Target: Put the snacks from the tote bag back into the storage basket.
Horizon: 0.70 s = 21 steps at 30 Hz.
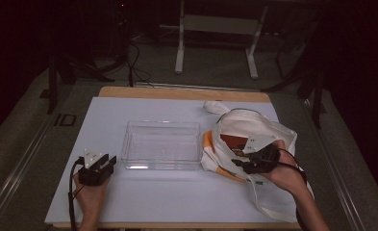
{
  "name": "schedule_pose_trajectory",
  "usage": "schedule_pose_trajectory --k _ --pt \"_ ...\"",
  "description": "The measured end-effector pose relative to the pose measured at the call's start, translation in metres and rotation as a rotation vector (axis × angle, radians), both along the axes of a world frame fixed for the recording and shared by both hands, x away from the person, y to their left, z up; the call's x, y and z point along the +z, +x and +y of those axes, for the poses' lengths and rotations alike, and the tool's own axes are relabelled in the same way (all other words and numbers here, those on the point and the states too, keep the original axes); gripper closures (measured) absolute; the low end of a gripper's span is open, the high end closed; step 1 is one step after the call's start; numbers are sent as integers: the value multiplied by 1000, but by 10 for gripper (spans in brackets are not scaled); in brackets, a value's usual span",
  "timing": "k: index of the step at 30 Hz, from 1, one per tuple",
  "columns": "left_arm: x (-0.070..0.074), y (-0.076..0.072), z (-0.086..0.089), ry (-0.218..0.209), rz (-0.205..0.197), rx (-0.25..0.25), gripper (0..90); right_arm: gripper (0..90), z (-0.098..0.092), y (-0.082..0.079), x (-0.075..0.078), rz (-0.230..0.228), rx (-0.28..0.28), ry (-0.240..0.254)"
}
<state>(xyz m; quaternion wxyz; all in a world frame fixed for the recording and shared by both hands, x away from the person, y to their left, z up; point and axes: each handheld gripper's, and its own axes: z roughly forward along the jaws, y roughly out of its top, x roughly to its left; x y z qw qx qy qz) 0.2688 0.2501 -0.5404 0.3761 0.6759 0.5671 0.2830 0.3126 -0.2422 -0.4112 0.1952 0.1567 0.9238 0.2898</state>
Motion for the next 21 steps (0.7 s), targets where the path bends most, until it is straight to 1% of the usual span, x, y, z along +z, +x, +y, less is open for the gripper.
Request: schedule_pose_trajectory --k 5,9,21 --pt "0 0 0 0 0 0 658 468 -5 3 2 -3 -7 -10" --pt "0 0 0 0 0 0 658 467 -10 4 3 2 -24 -18" --pt "0 0 0 1 1 0 658 462 -21 12 7 4 -46 -54"
